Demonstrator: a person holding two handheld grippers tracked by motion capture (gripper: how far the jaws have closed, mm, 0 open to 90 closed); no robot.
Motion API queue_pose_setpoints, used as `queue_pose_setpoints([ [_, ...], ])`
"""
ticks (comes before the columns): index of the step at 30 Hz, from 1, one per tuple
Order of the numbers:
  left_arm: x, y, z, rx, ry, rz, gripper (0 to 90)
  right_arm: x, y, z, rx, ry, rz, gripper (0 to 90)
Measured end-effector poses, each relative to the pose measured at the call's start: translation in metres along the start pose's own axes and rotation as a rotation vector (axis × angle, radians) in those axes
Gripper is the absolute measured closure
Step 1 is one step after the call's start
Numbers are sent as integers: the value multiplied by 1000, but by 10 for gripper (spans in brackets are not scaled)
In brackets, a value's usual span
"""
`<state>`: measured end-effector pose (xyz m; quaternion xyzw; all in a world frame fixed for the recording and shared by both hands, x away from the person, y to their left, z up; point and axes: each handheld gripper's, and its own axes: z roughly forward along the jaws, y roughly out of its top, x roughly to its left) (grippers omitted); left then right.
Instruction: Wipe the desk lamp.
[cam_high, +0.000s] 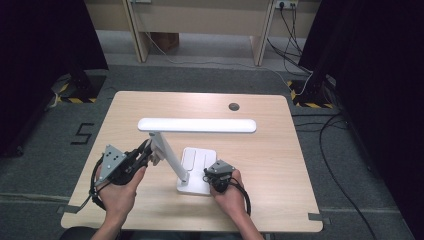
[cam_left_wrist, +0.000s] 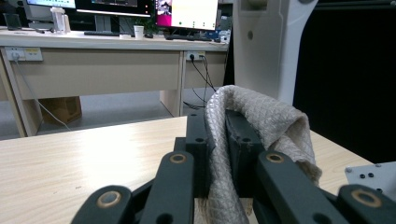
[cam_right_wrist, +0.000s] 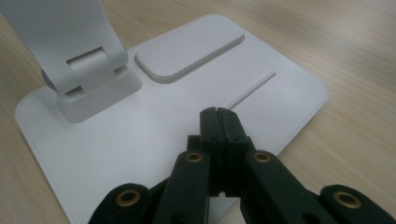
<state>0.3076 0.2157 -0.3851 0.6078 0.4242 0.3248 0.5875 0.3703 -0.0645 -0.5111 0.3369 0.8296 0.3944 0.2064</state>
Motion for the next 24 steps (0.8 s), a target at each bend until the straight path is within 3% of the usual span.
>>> queue_pose_setpoints([
  [24,-3,-14,1,29,-9,-7,809,0,0,0,2,1,1,900],
])
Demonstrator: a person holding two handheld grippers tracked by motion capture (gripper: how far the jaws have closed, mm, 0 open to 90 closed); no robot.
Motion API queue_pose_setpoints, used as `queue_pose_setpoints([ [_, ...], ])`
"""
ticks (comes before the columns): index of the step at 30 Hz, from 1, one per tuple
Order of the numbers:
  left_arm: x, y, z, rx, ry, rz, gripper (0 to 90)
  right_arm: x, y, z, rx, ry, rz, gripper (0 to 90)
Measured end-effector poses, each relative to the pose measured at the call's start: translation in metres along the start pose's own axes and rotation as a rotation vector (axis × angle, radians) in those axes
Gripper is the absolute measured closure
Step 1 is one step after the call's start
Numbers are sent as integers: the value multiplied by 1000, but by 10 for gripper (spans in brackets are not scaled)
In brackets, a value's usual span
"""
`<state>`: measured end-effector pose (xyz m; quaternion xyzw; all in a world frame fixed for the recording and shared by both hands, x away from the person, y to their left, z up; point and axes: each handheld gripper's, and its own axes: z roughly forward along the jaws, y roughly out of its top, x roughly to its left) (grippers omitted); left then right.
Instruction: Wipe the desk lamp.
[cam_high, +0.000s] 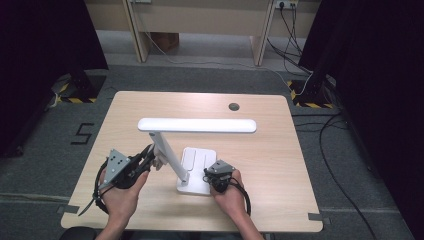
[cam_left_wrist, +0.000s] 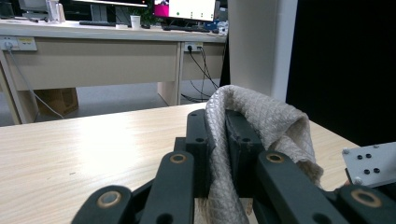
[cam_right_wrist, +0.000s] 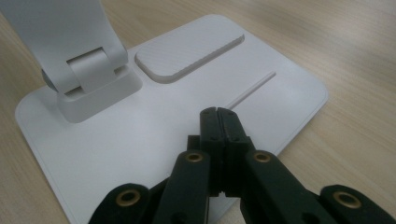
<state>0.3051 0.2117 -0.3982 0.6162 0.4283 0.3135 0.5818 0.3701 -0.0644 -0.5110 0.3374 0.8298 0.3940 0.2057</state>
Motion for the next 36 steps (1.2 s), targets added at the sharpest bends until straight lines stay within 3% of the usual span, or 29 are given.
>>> queue_pose_setpoints([
  [36,-2,-15,3,44,-5,3,809,0,0,0,0,0,2,900],
])
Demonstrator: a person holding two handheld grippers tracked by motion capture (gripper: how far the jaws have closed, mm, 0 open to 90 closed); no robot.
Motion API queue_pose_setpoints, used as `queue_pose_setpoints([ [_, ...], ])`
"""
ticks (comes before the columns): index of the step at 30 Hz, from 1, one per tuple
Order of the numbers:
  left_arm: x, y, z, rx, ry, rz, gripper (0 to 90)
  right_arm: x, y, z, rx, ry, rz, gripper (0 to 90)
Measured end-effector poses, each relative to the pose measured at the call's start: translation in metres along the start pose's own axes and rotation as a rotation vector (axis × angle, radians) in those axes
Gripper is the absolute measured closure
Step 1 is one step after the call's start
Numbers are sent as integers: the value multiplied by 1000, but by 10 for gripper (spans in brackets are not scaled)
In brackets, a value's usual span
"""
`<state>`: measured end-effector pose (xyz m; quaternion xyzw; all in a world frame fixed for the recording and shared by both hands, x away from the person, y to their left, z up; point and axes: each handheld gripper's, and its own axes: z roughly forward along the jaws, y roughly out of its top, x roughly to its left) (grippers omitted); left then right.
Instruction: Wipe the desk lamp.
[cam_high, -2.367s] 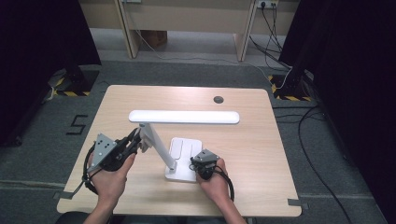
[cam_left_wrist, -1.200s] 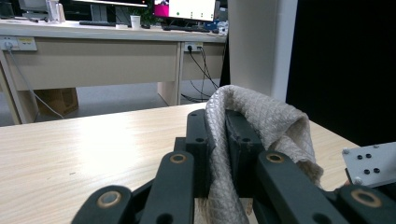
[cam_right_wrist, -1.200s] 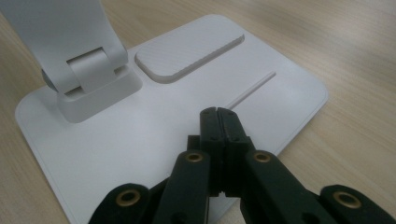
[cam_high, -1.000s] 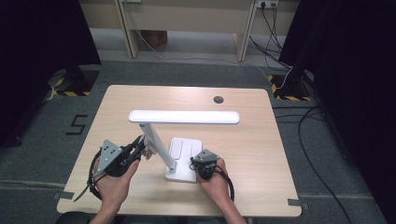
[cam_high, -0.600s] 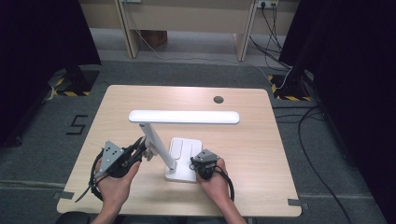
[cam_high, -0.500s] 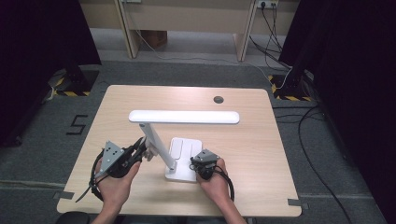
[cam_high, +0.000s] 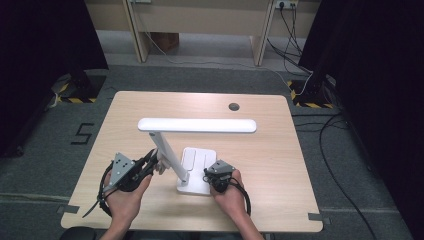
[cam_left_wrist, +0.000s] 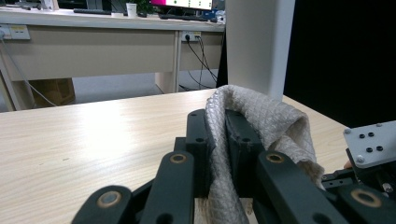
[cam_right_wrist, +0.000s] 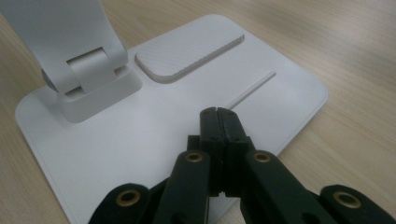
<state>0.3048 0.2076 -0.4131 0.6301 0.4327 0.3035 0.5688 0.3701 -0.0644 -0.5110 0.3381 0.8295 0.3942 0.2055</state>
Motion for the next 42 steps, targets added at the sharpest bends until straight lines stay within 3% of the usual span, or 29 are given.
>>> queue_pose_setpoints([
  [42,0,-23,9,53,-25,-16,810,0,0,0,2,0,-1,900],
])
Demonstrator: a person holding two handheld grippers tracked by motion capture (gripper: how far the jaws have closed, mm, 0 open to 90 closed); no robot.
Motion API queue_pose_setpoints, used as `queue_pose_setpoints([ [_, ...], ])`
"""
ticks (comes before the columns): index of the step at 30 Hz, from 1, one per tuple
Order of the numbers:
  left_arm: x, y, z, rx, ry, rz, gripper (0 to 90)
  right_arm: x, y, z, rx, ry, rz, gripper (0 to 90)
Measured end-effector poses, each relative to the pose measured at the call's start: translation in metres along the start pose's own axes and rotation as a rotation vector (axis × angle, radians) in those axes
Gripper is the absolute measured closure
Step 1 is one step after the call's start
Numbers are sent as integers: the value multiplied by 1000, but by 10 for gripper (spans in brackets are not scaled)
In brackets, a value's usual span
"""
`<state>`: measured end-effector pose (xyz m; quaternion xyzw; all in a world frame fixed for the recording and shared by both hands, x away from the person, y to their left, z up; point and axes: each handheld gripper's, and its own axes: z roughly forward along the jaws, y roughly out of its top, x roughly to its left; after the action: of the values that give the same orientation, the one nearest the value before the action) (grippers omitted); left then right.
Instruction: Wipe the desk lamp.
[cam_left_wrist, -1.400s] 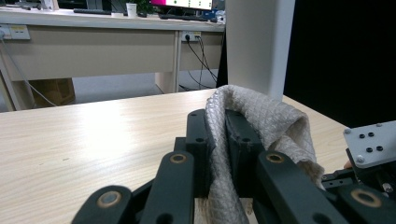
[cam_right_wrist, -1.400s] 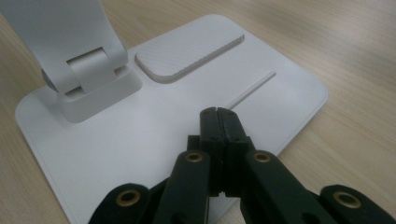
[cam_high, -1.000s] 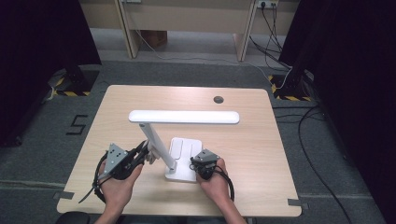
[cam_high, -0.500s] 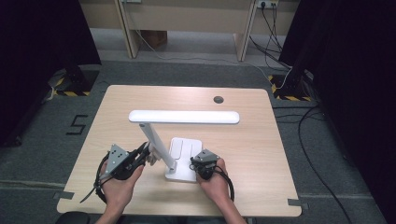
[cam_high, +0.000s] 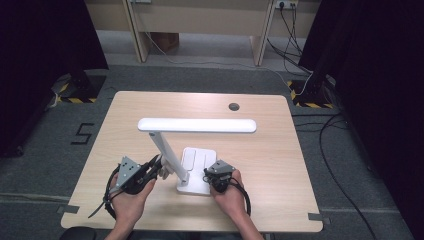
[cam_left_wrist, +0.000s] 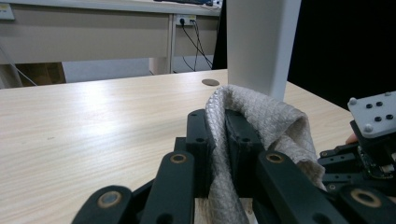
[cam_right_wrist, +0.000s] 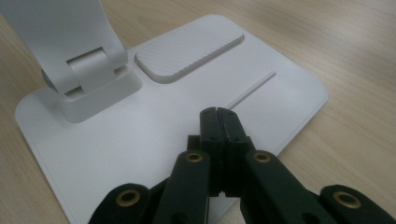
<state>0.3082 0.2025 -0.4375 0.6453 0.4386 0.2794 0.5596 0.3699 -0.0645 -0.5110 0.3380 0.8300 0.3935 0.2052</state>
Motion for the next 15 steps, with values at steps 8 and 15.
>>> queue_pose_setpoints([
  [8,0,-7,2,20,-4,0,810,0,0,0,-1,-1,5,900],
  [15,-1,-14,4,36,-10,-1,810,0,0,0,-1,-1,3,900],
])
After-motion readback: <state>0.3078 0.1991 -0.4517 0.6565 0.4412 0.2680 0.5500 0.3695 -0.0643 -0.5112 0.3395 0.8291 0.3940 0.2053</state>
